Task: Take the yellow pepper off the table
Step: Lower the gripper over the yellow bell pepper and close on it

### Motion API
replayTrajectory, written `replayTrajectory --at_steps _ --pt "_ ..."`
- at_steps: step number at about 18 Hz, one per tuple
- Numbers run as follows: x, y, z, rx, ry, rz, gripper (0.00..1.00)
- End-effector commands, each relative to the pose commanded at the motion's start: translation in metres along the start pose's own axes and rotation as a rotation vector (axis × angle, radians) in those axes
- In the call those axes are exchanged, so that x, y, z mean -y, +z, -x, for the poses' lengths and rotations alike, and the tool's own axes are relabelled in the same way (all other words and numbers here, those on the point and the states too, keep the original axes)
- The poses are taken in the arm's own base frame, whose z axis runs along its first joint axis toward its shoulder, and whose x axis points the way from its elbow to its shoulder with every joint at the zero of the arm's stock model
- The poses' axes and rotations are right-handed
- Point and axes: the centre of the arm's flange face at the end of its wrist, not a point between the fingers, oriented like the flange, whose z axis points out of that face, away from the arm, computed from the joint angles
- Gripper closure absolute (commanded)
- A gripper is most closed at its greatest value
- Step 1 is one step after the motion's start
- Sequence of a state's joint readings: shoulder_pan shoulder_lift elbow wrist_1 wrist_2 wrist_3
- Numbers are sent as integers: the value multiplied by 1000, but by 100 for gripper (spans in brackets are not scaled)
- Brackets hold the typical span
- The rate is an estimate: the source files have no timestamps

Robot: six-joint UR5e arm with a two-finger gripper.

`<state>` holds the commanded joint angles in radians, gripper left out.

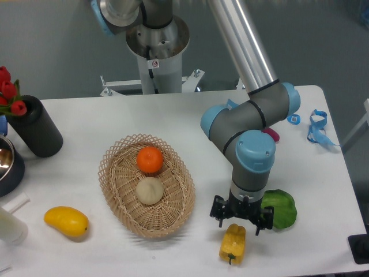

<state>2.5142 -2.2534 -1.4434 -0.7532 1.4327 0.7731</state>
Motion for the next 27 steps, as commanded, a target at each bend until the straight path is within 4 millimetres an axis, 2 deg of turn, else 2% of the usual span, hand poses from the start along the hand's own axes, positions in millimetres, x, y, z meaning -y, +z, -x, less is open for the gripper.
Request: replayTrajectory --at_steps 11,16,20,27 --pt "-1 11 -2 13 12 29 2" --pt "0 8 -2 16 13 27 36" --pt "1 5 -1 19 11 26 57" --pt "6 -5 2 34 16 11 58"
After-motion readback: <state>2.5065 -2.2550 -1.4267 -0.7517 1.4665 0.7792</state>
